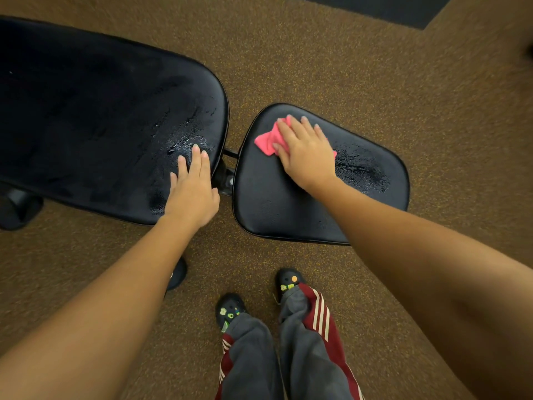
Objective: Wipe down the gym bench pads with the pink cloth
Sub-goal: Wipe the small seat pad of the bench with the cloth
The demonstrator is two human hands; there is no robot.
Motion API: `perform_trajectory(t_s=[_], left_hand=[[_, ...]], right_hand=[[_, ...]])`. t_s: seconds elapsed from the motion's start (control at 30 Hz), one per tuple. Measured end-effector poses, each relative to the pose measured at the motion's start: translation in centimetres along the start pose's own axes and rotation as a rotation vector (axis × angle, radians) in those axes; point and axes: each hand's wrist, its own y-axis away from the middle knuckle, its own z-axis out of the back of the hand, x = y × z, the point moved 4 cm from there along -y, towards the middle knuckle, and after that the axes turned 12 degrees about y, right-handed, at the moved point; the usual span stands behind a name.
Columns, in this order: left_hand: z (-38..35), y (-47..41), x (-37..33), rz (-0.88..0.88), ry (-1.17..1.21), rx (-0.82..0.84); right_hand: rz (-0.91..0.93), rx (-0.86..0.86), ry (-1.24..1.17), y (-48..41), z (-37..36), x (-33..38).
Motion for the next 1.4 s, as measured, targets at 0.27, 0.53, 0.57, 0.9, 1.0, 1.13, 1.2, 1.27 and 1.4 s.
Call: perform_trajectory(t_s=[0.27, 0.53, 0.57, 0.9, 1.0, 1.13, 1.2, 1.27, 1.4], left_hand=[[0.1, -0.1, 0.0, 0.006, -0.003, 0.032], [0.2, -0.1, -0.1, 0.009, -0.006, 0.042], [0.3, -0.1, -0.1, 0.006, -0.004, 0.04], [0.1, -0.1, 0.0, 0.006, -0.003, 0.035], [-0.1, -0.1, -0.2, 0.019, -0.003, 0.03], [-0.2, 0.0, -0.3, 0.042, 0.007, 0.024], [-0.1, 0.1, -0.3, 0.047, -0.005, 0.015], [0.0, 0.3, -0.5, 0.052, -0.035, -0.015], [0.1, 0.4, -3.2, -0.035, -0.034, -0.088]], right_hand=[[-0.111, 0.111, -0.033, -4.6, 0.6, 0.3], [0.165, 0.001, 0.03, -1.7, 0.5, 1.6], [0.132, -0.013, 0.032, -1.4, 0.4, 1.0], [-0.055, 0.018, -0.02, -2.3, -0.2, 1.1], [0.086, -0.076, -0.038, -0.6, -0.4, 1.9], [0.128, -0.159, -0.018, 1.4, -0.9, 1.6], [0.108, -0.206, 0.007, 2.1, -0.5, 0.9], [0.018, -0.256, 0.001, 2.6, -0.1, -0.6], [-0.166, -0.364, -0.097, 2.5, 1.0, -4.8]])
